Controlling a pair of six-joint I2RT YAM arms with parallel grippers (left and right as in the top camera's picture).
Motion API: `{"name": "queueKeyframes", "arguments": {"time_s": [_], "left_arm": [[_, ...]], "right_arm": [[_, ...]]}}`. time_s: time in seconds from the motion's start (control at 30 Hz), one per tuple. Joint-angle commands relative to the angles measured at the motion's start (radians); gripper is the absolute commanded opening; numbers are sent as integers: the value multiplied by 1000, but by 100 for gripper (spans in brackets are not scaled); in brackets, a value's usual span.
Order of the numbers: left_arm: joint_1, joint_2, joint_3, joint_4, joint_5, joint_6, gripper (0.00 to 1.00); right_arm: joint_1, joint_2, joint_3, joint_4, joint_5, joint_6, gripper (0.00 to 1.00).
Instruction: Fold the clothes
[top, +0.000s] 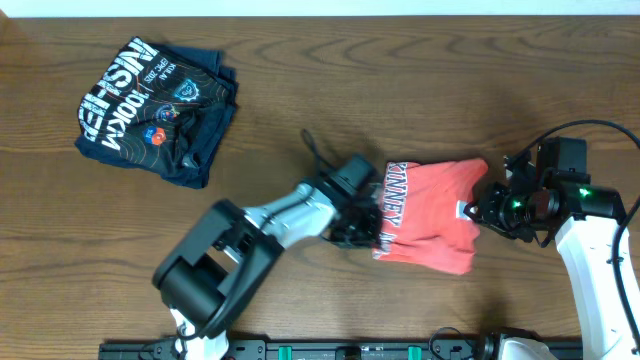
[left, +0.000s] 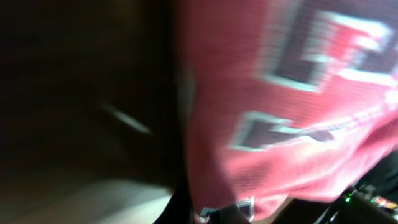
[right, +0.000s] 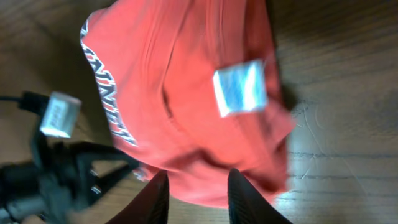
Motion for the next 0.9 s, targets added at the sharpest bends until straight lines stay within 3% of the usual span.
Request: {"name": "queueKeyframes", "arguments": {"time_s": [0.0,0.23,0.3,0.33,0.43,0.73,0.87], "left_arm": [[77,-29,-2,-61,-39,67,6],[87,-38,-2,-73,-39,115,7],[80,-39,-2,-74,-35,115,17],[76,-39,-2,-75,-30,115,28],[68,-46,-1,-83,2,116,39],[61,-169,-1,-94,-65,171,59],[43,-170,-1,-105,-74,171,61]], "right_arm": [[14,-8,-2,4,-15,-69,29],[141,-4,-148,189,-116,-78,34],[180,-2,-202,276,-175,-78,34],[197,-1,-224,315,-181,-77,35],[234,12,-281,410,-166,-27,35],[245,105,-329,621,-157,5,30],[249,143,-329,714,-188,14,27]]}}
